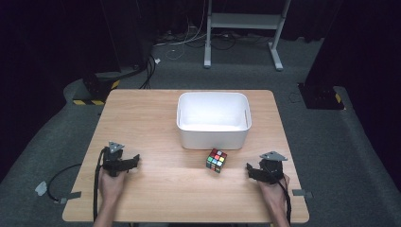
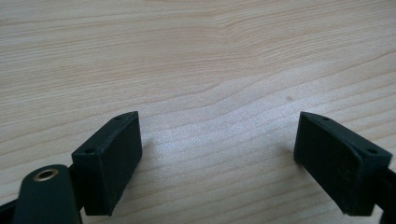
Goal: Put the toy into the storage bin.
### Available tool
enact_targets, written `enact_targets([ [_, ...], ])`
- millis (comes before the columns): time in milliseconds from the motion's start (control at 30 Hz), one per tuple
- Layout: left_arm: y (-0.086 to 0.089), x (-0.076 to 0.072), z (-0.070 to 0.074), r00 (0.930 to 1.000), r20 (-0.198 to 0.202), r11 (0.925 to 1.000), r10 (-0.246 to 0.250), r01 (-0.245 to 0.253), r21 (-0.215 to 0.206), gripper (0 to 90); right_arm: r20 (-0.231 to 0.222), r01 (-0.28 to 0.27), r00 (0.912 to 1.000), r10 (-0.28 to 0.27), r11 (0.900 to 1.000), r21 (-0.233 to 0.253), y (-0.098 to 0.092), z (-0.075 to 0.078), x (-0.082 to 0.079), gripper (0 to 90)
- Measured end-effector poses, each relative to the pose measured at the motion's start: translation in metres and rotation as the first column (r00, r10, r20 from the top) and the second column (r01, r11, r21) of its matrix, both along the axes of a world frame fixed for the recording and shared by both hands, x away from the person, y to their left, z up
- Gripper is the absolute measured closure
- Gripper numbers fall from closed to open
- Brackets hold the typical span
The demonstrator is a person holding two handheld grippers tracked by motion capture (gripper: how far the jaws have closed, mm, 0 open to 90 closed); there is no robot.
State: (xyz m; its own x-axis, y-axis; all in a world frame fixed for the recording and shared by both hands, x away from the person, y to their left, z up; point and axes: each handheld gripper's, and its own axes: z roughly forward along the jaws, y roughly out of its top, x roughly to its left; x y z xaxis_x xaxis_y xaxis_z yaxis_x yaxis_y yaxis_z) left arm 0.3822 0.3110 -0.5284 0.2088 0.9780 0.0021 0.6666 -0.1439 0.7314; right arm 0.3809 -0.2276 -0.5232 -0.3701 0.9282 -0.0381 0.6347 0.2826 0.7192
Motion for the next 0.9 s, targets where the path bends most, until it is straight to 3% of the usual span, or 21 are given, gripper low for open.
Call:
enact_targets([
  [900,0.0,0.0,0.0,1.0,0.001,1.0,-0.001,0.001,-0.006,15.8,0.04,-0.123,0.9918,0.122,0.992,0.037,0.026,0.005,-0.035,14.4],
])
